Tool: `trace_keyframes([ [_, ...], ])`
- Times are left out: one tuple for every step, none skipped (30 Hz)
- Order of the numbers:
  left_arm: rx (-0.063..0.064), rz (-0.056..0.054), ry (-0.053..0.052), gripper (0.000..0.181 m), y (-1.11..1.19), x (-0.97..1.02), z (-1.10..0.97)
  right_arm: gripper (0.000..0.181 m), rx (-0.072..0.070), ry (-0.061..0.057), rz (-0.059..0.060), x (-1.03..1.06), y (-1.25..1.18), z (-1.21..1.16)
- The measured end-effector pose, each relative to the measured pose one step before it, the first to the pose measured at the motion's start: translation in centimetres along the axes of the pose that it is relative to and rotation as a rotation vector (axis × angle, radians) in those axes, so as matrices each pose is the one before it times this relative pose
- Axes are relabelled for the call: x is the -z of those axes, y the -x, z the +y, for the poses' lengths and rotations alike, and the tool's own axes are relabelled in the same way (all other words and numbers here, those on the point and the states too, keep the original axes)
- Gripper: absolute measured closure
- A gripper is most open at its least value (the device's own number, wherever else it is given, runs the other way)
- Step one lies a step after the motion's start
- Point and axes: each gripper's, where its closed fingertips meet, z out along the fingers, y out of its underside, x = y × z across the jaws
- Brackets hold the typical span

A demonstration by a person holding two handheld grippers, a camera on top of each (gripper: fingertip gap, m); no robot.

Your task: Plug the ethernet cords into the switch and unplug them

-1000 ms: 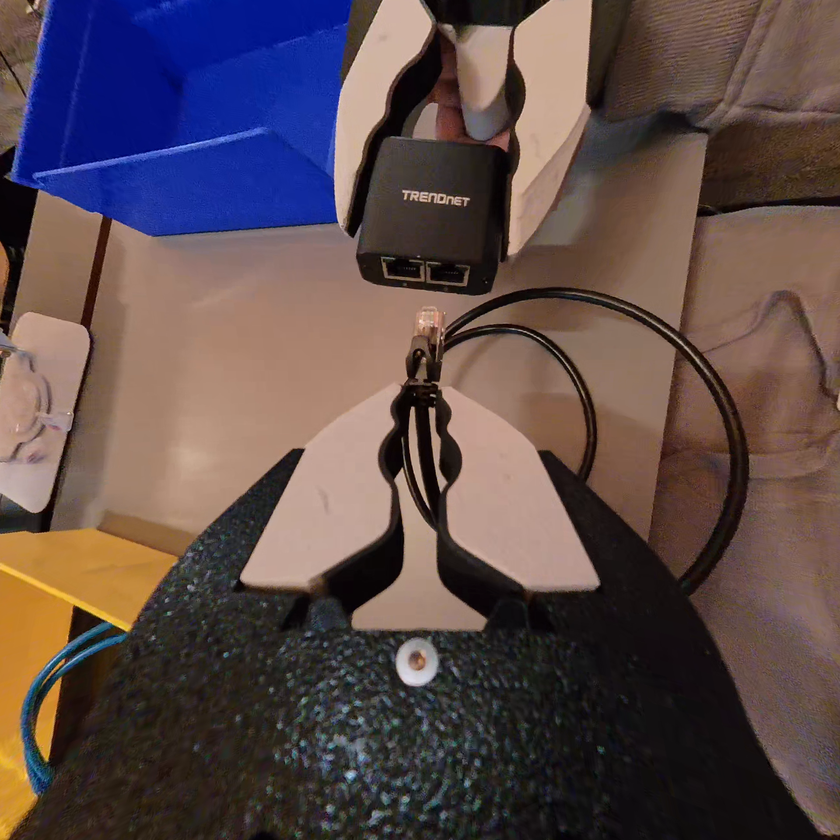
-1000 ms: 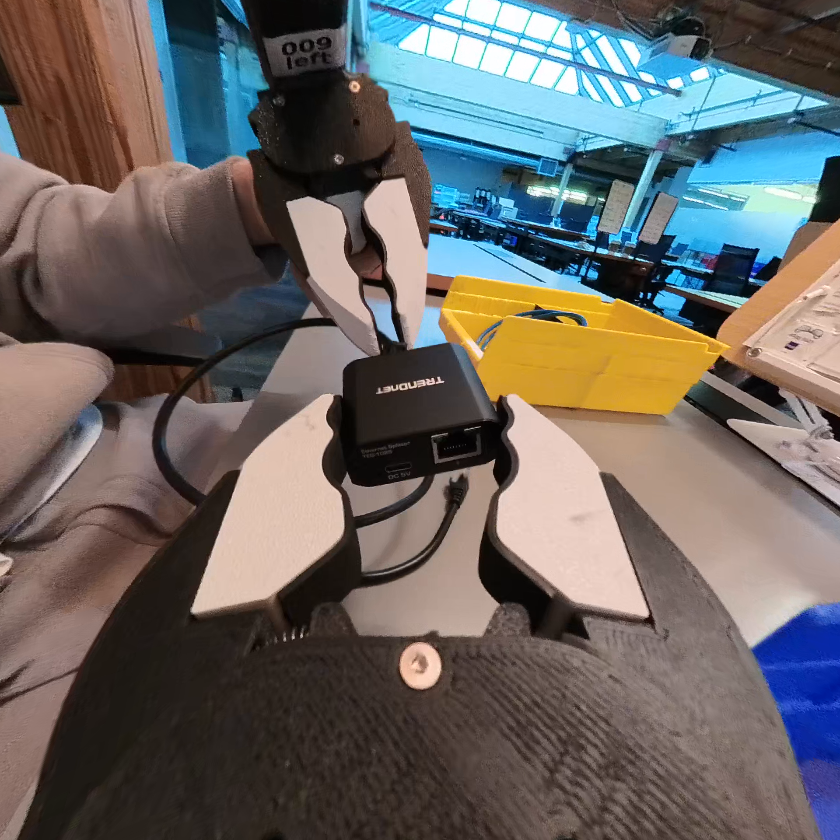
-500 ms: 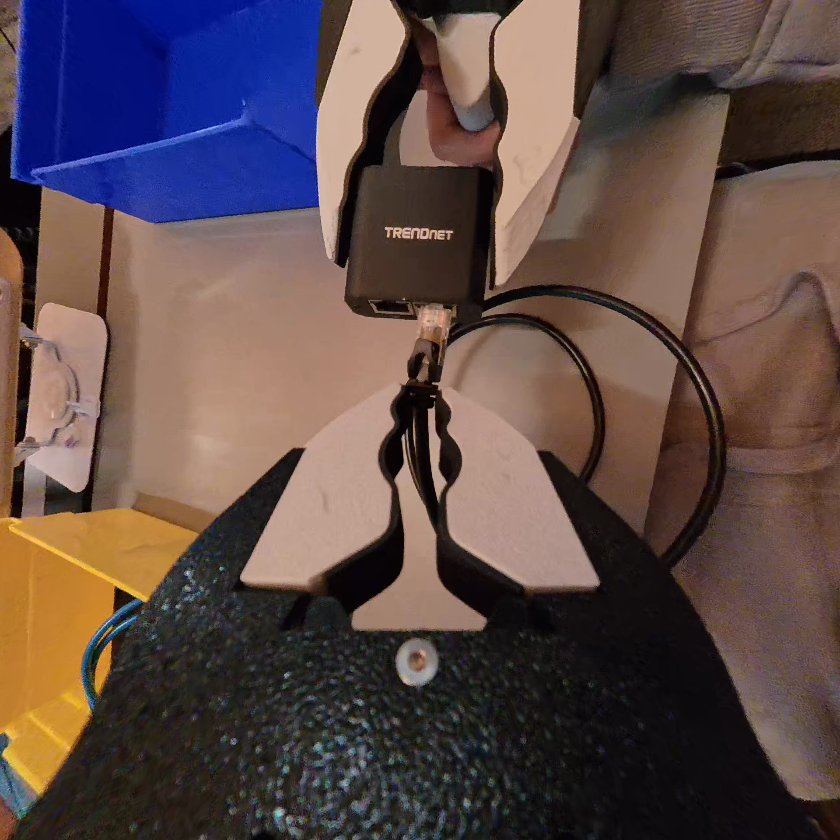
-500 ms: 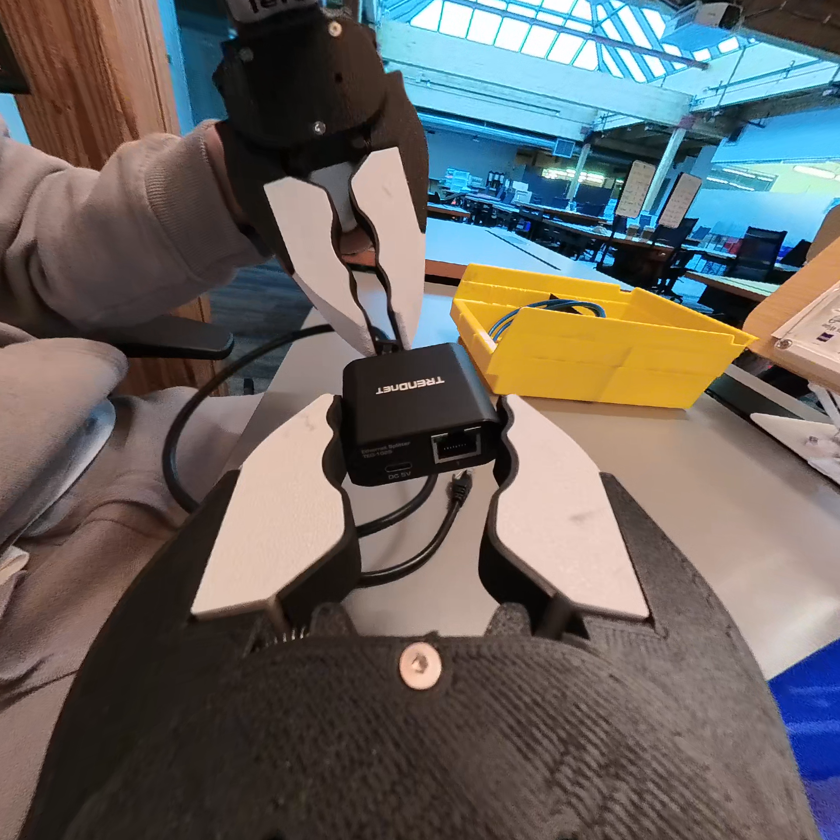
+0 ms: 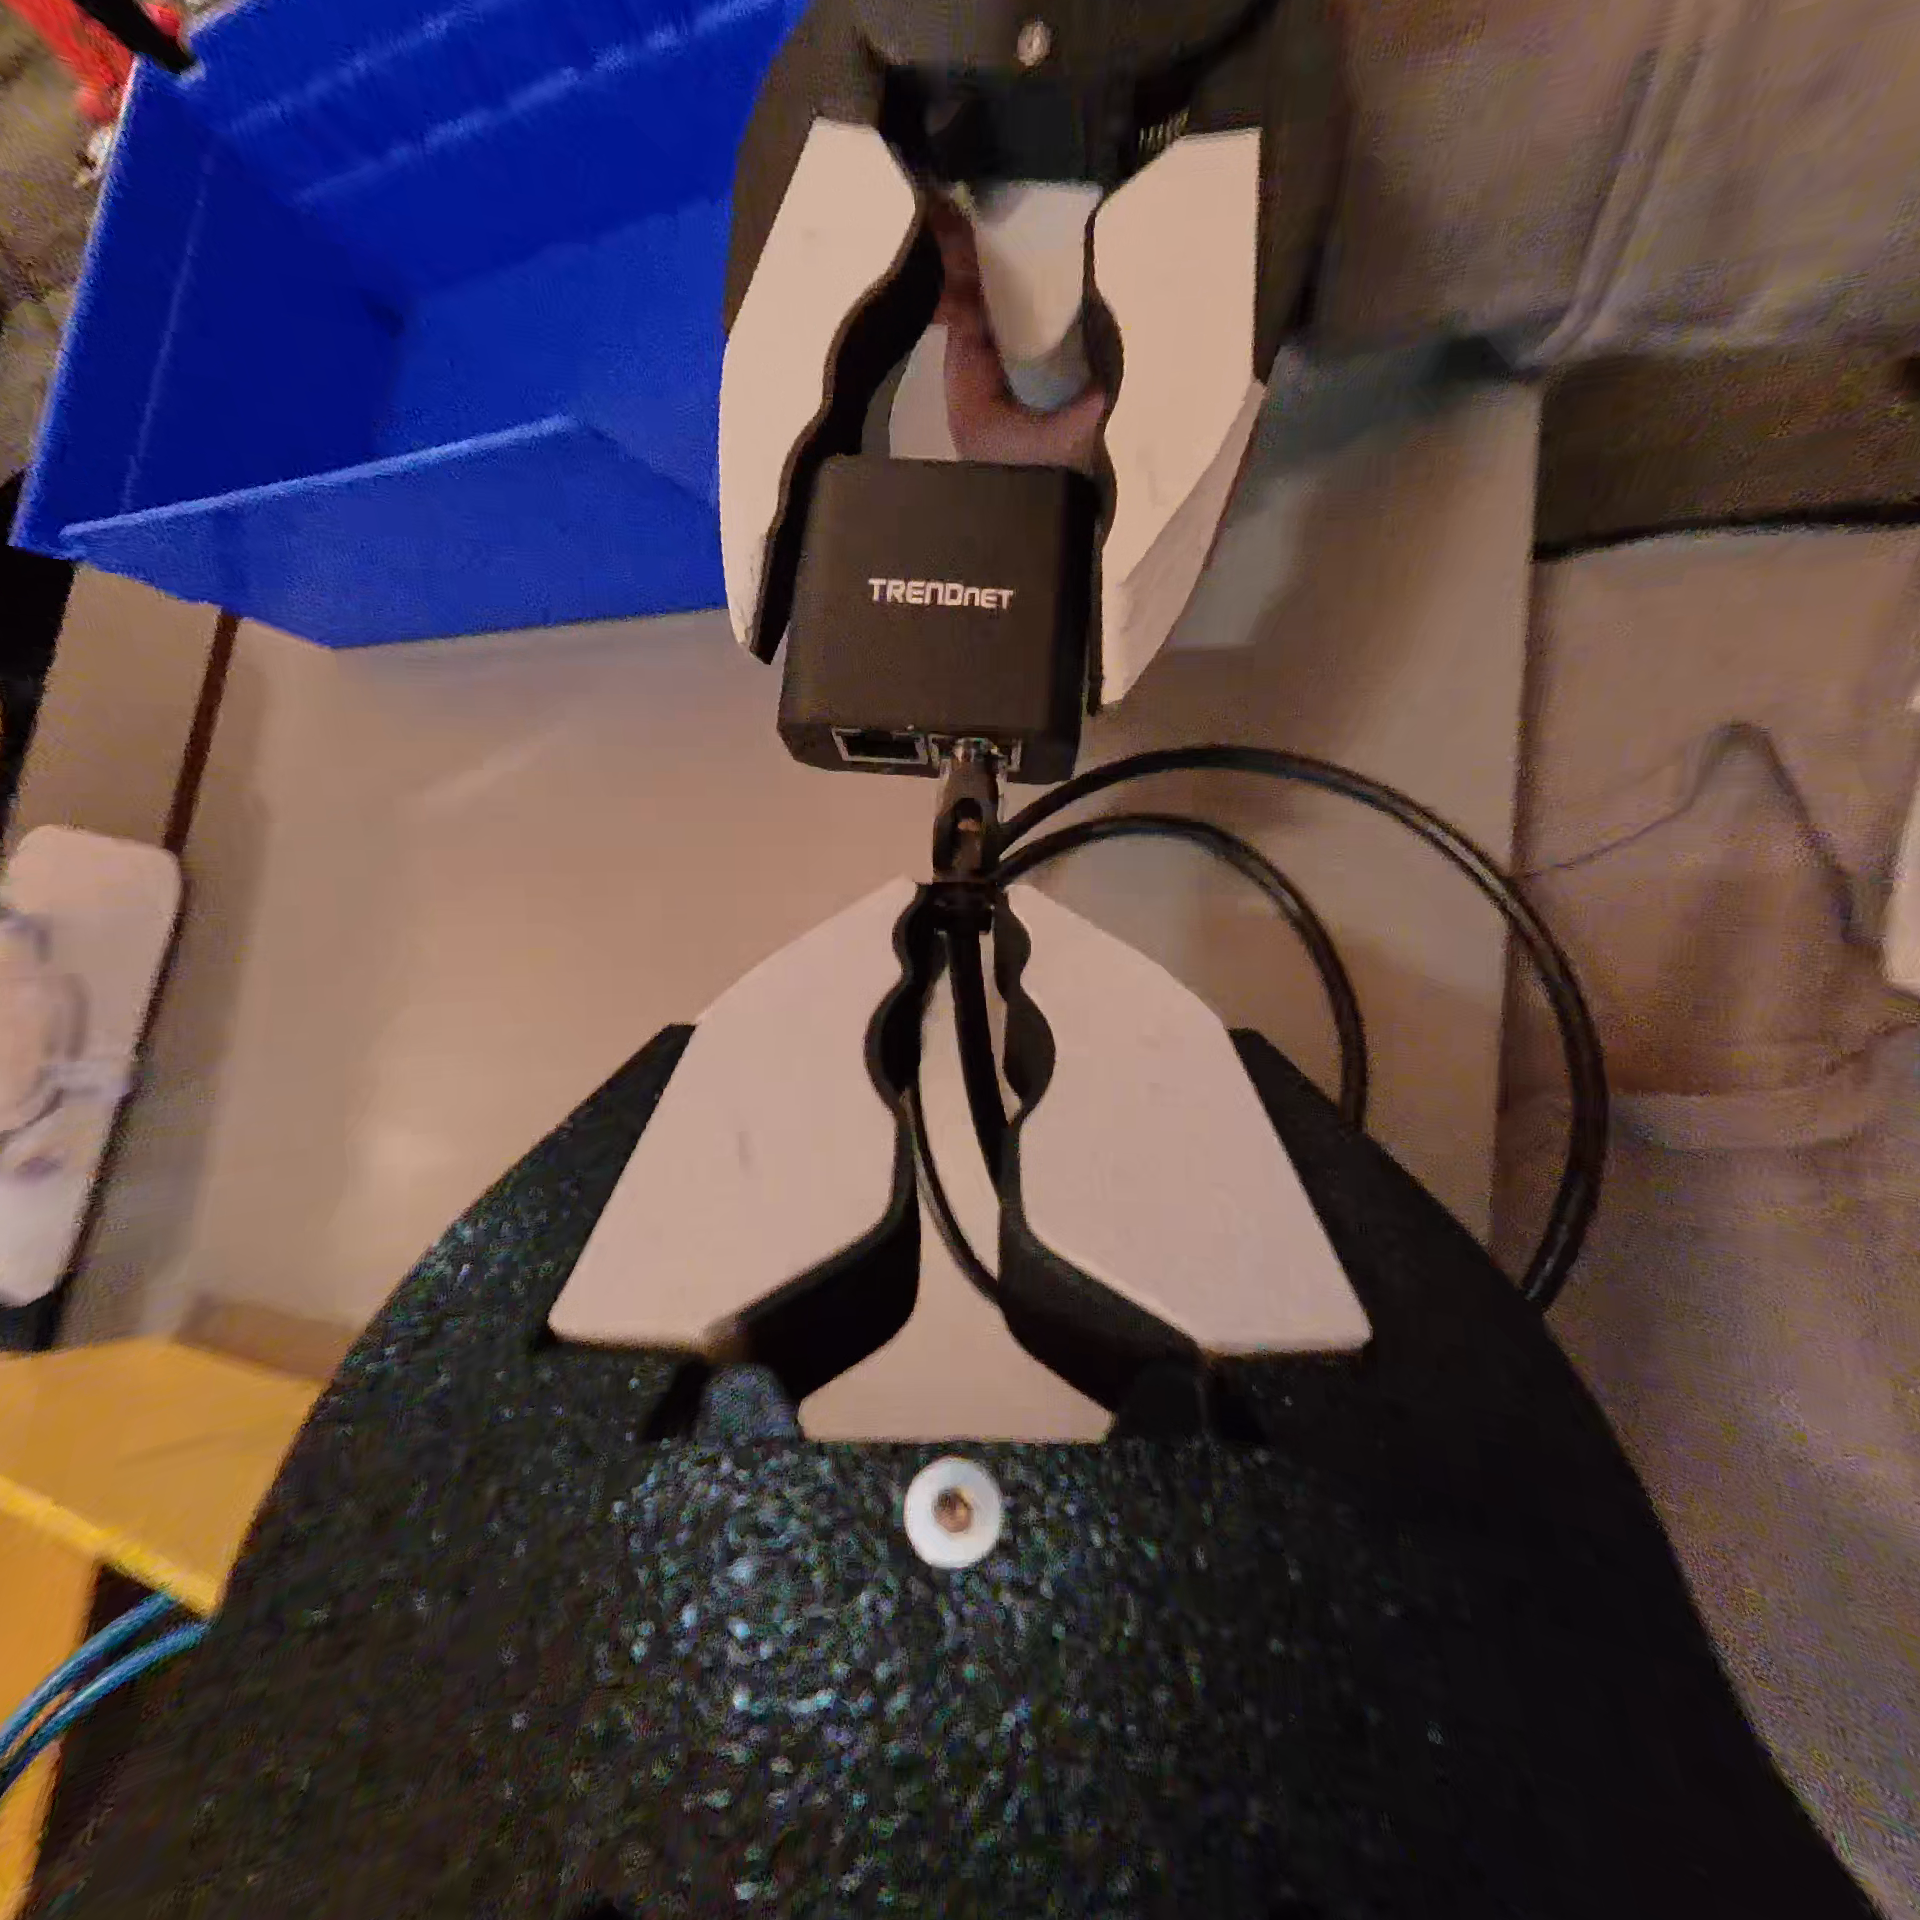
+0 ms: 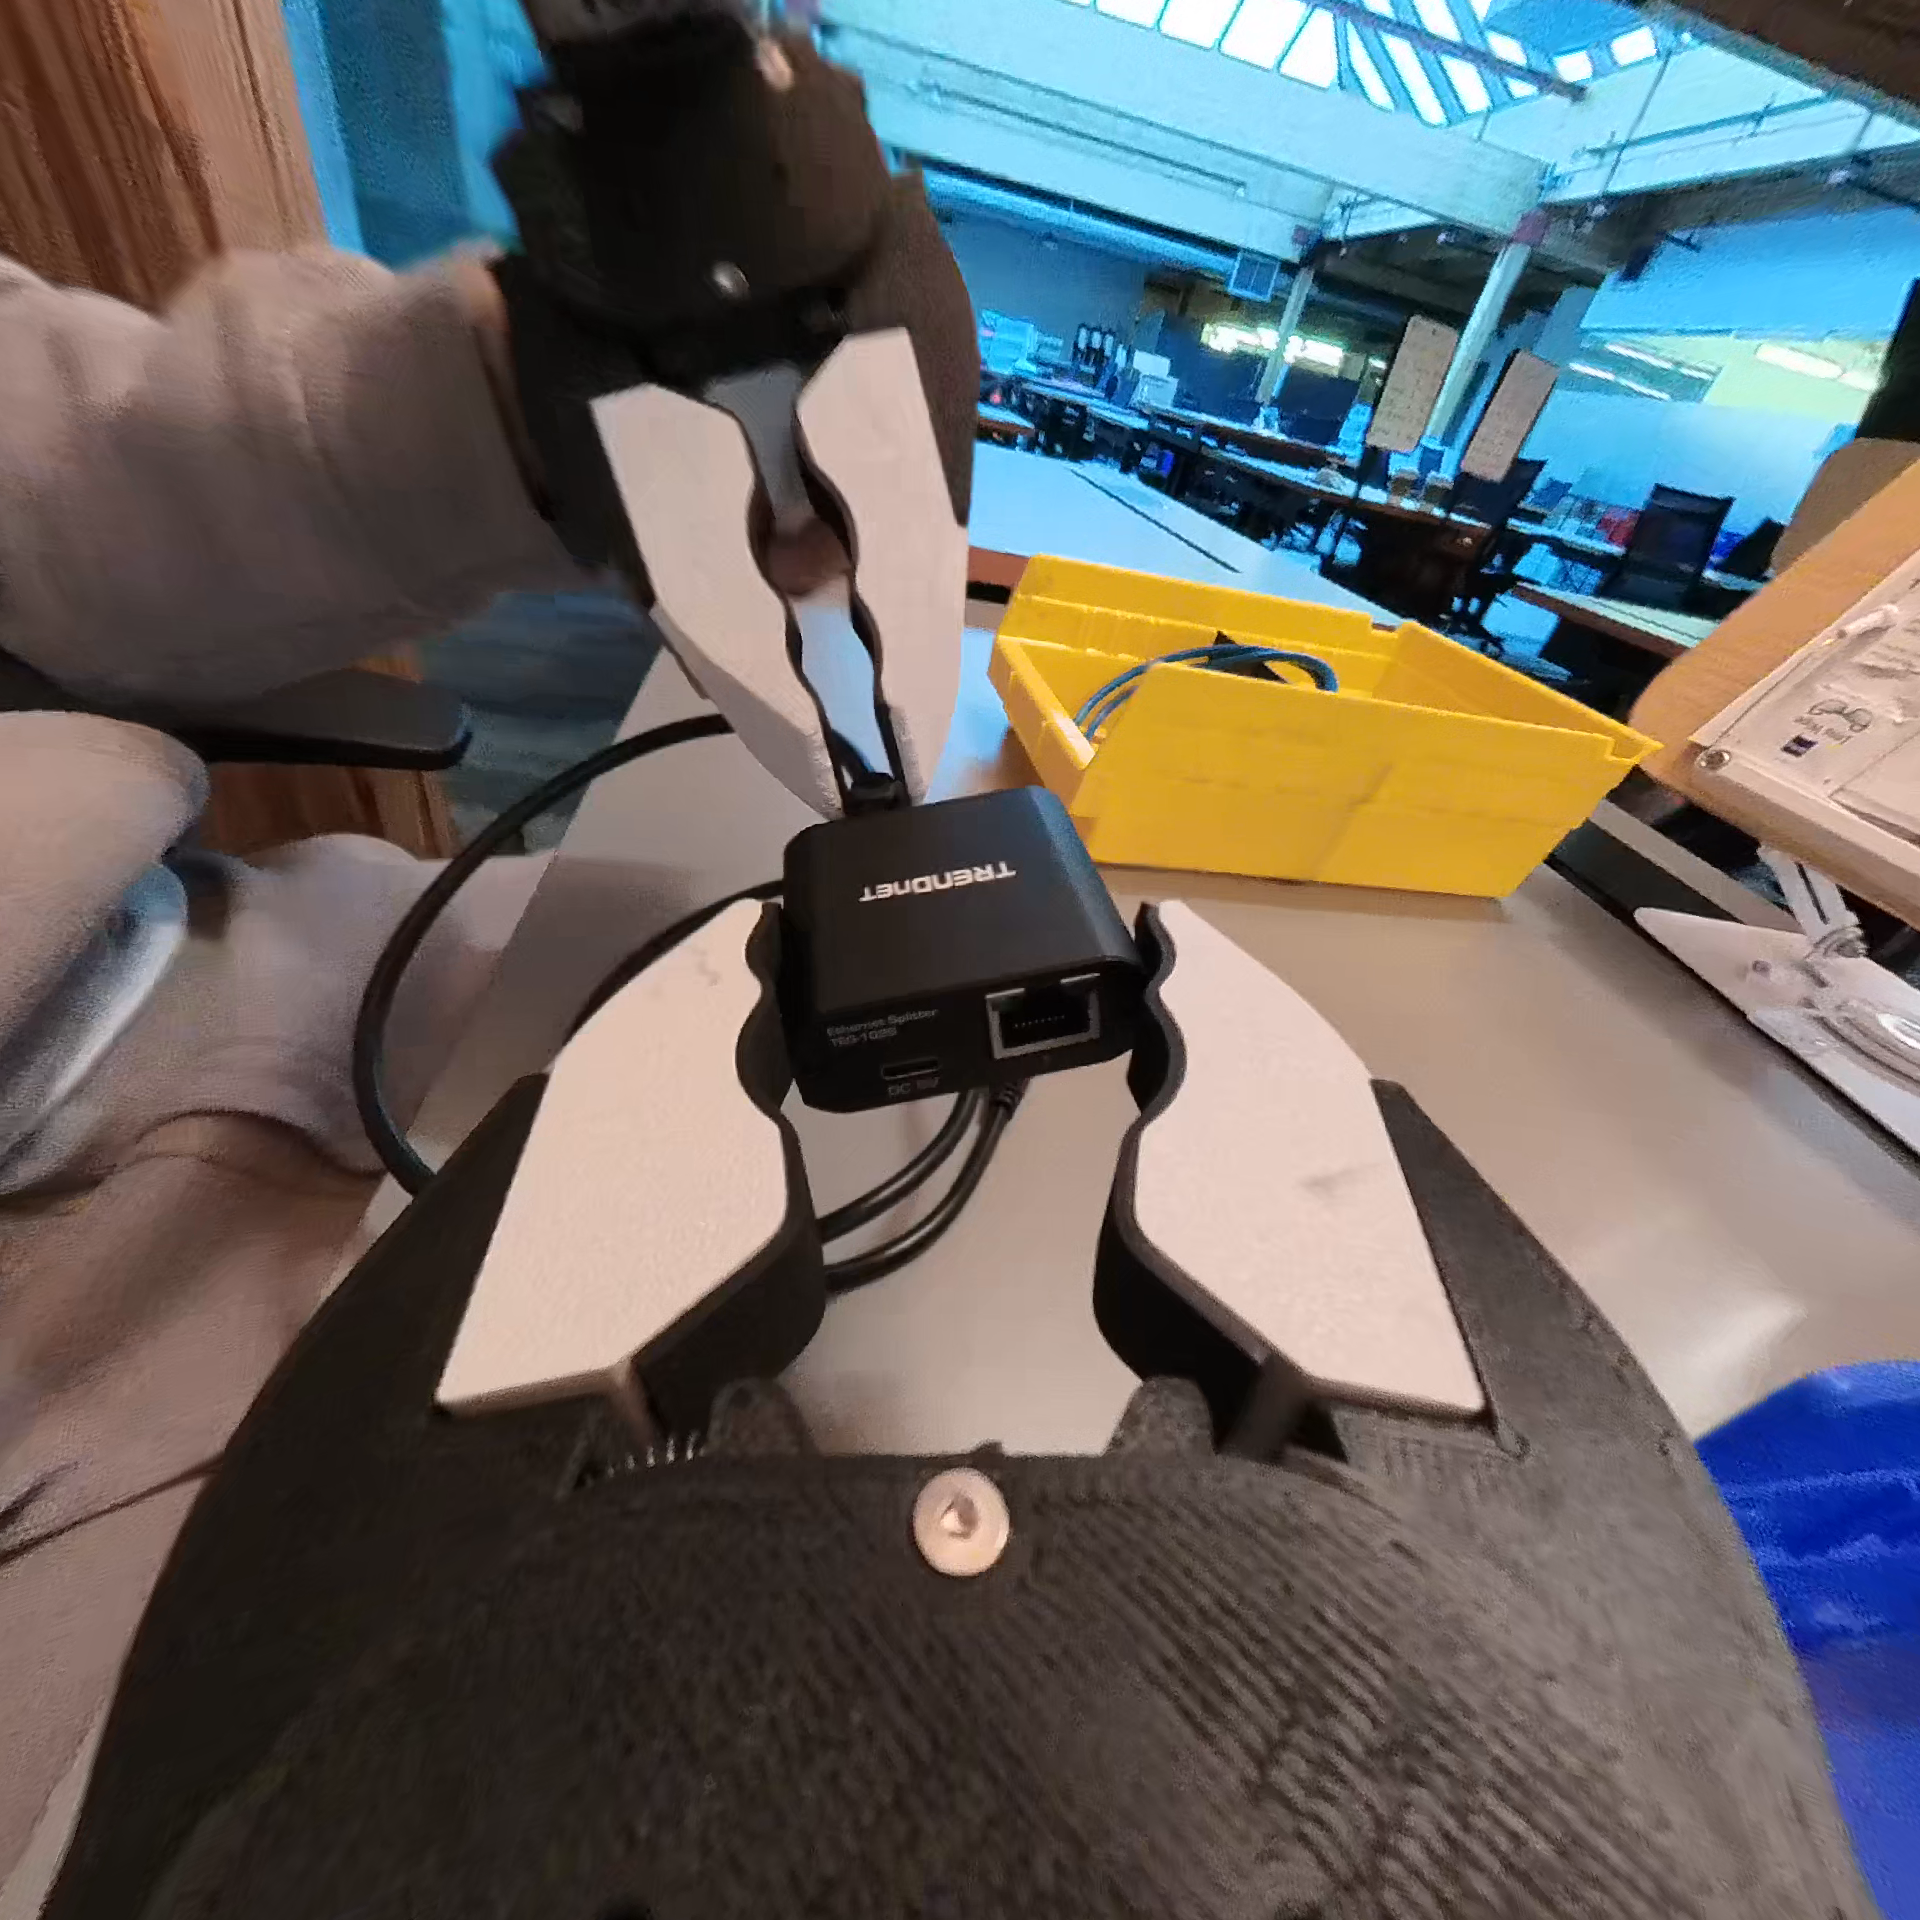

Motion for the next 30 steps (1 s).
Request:
trace_keyframes([
  [0.0498,0.0573,-0.0992,0.171,-0.305,0.247,-0.550,0.117,-0.0106,-0.0314,-0.0172,0.233,0.196,-0.416],
  [0.0525,0.0376,-0.0919,0.170,-0.089,0.339,-0.585,0.117,-0.0013,-0.0333,-0.0035,0.212,0.079,-0.497],
  [0.0437,0.0201,-0.0719,0.168,0.025,0.311,-0.464,0.117,0.0007,-0.0175,0.0069,0.131,-0.115,-0.326],
  [0.0238,0.0247,-0.0453,0.166,-0.176,0.216,-0.208,0.117,-0.0038,-0.0066,-0.0046,0.074,0.011,-0.197],
  [0.0137,0.0148,-0.0278,0.163,-0.168,0.121,-0.084,0.117,-0.0001,-0.0054,-0.0039,0.026,0.030,-0.140],
  [0.0113,0.0043,-0.0207,0.161,-0.085,0.017,-0.062,0.117,0.0054,-0.0032,0.0017,-0.013,0.003,-0.063],
  [0.0098,0.0056,-0.0122,0.160,-0.110,-0.047,0.011,0.117,0.0007,-0.0010,-0.0032,-0.064,0.051,-0.004],
  [0.0111,-0.0048,-0.0058,0.160,0.042,-0.117,0.082,0.117,-0.0018,-0.0018,-0.0045,-0.081,0.062,0.001],
  [0.0106,-0.0035,-0.0040,0.160,0.041,-0.141,0.087,0.117,0.0015,0.0000,0.0024,-0.112,-0.008,0.049],
  [0.0138,-0.0001,-0.0028,0.166,-0.005,-0.150,0.084,0.117,0.0013,0.0013,-0.0001,-0.119,0.041,0.053],
  [0.0090,-0.0110,0.0015,0.170,0.164,-0.116,0.096,0.117,-0.0034,-0.0014,-0.0065,-0.122,0.139,0.011],
  [-0.0042,-0.0173,-0.0057,0.170,0.201,-0.039,0.000,0.117,-0.0041,0.0024,0.0115,-0.038,-0.164,0.071],
  [-0.0152,-0.0045,-0.0033,0.170,-0.043,-0.008,-0.007,0.117,-0.0029,0.0050,-0.0048,0.018,0.050,0.092],
  [-0.0156,0.0055,0.0135,0.170,-0.219,-0.047,0.172,0.117,-0.0048,0.0038,-0.0165,0.019,0.212,0.045],
  [-0.0202,-0.0037,0.0294,0.170,-0.127,-0.113,0.317,0.117,0.0027,0.0127,-0.0097,-0.028,0.187,0.195],
  [-0.0280,-0.0167,0.0358,0.171,0.056,-0.117,0.410,0.117,0.0066,0.0113,0.0021,-0.114,0.033,0.190],
  [-0.0183,-0.0146,0.0294,0.171,0.121,-0.114,0.349,0.117,-0.0069,0.0004,0.0061,-0.154,-0.084,0.086],
  [-0.0067,-0.0150,0.0085,0.171,0.169,-0.080,0.138,0.116,-0.0060,0.0046,0.0089,-0.153,-0.137,0.131],
  [0.0038,-0.0120,-0.0406,0.171,0.117,0.095,-0.433,0.116,-0.0079,-0.0340,0.0093,0.041,-0.199,-0.453],
  [0.0203,0.0064,-0.0406,0.171,-0.065,0.152,-0.467,0.116,-0.0219,-0.0313,-0.0105,0.081,0.002,-0.510],
  [0.0053,-0.0045,-0.0113,0.171,0.059,0.028,-0.073,0.116,-0.0076,-0.0060,-0.0025,0.006,-0.026,-0.187],
  [-0.0132,-0.0108,0.0348,0.171,0.100,-0.150,0.512,0.116,0.0234,0.0353,0.0114,-0.109,-0.062,0.392],
  [-0.0194,0.0006,0.0360,0.171,-0.162,-0.254,0.558,0.116,0.0169,0.0443,-0.0045,-0.124,0.149,0.549],
  [-0.0092,0.0099,0.0084,0.171,-0.265,-0.187,0.272,0.116,-0.0014,0.0213,-0.0206,0.005,0.268,0.345],
  [0.0043,-0.0016,-0.0190,0.171,-0.004,-0.002,-0.035,0.116,-0.0045,-0.0065,-0.0029,0.036,0.027,0.058],
  [0.0168,0.0082,-0.0094,0.171,0.027,0.026,0.056,0.116,-0.0048,-0.0062,0.0013,-0.040,-0.015,0.036],
  [0.0137,0.0032,-0.0034,0.171,0.115,0.017,0.064,0.116,0.0008,-0.0021,0.0051,-0.086,-0.075,0.042],
  [0.0111,-0.0054,-0.0204,0.171,0.218,0.022,-0.237,0.116,-0.0013,-0.0187,0.0098,0.043,-0.207,-0.114],
  [-0.0018,-0.0089,-0.0435,0.170,0.188,0.033,-0.614,0.116,-0.0100,-0.0372,0.0090,0.220,-0.269,-0.280],
  [-0.0059,-0.0057,-0.0435,0.170,0.092,0.013,-0.696,0.117,-0.0195,-0.0422,0.0036,0.269,-0.226,-0.419],
])
